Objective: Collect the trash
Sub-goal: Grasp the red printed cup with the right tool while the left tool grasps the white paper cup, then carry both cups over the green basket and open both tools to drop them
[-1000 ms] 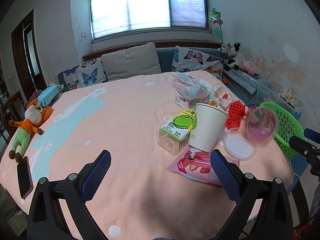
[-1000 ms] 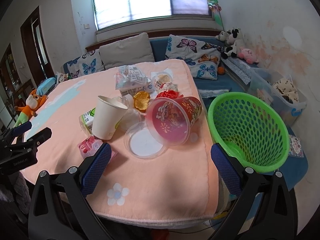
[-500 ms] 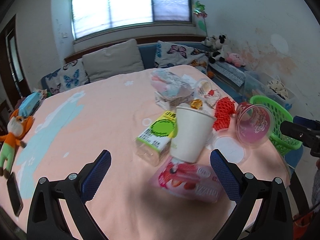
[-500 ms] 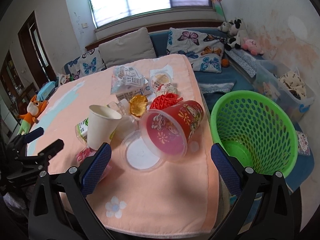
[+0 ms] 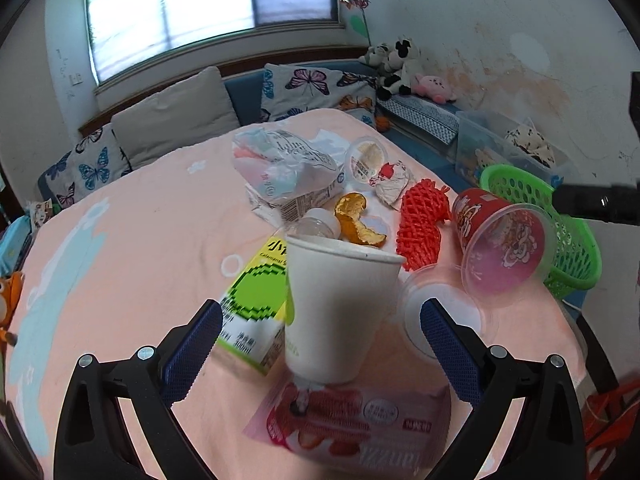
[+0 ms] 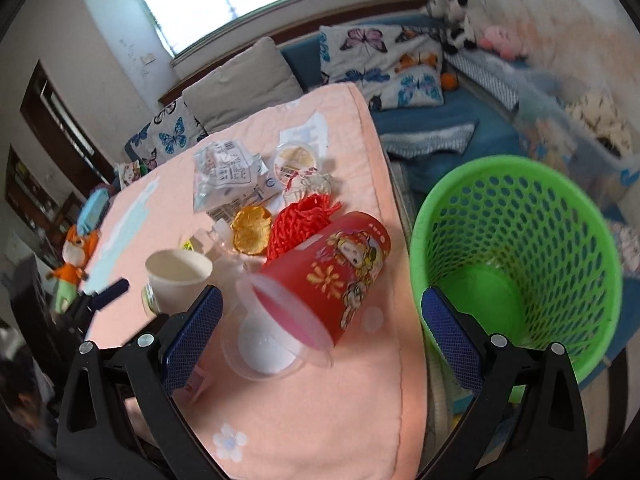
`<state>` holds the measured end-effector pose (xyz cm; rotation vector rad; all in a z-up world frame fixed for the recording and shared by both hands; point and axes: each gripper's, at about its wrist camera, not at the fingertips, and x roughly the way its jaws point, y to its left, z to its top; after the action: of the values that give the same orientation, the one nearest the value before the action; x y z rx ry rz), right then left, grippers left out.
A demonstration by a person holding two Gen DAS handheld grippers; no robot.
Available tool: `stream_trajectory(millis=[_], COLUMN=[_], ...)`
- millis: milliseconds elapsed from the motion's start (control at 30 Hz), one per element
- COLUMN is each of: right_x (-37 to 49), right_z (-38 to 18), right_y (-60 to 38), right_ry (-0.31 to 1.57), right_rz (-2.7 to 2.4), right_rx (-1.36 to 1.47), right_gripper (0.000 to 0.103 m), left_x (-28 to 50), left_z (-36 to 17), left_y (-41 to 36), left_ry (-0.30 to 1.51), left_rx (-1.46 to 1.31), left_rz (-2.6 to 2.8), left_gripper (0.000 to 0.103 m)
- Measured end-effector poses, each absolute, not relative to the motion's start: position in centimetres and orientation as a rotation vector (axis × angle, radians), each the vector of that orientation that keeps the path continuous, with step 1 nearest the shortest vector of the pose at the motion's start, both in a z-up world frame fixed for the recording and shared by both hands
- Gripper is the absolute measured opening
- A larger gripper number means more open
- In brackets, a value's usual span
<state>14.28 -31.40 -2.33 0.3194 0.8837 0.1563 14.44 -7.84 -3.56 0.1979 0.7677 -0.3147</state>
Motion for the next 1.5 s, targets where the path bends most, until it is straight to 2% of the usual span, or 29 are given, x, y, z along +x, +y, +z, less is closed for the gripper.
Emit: stream_trajectory(millis=[200, 767, 867, 933, 1033, 1500], right_x=[17.4, 21.9, 21.9, 21.8, 21.4, 16.7], right_z=[-3.5, -10.0, -10.0, -9.9, -9.5, -2.3], right_y=[-33.2, -35.7, -35.9, -36.0, -35.9, -32.2], right_ry=[0.980, 1.230, 1.225, 1.221, 1.208, 0.924], right_rz=[0.209, 0.249, 0.259, 0.283, 0.289, 0.259], right_rx=[0.510, 0.882, 0.898, 0.915, 0.892, 0.516], right_gripper=[0.099, 0.086, 0.083, 0.077, 0.077, 0.072], left_x=[15.3, 16.7, 17.0, 17.2, 17.4, 16.0], left_z=[-4.1, -4.9, -5.1, -5.2, -5.4, -3.1], left_y=[-8.2, -9.4, -9.5, -9.4, -9.3, -8.1], left_ry=[0.786, 0.807, 0.818, 0.831, 0.838, 0.774], left_rx=[0.193, 0.222, 0.232, 0.220, 0.206, 0.144], left_rz=[-0.338, -0.428, -0.444, -0.457, -0.463, -0.494], left_gripper=[0.096, 0.095, 0.085, 0.078, 0.070, 0.065])
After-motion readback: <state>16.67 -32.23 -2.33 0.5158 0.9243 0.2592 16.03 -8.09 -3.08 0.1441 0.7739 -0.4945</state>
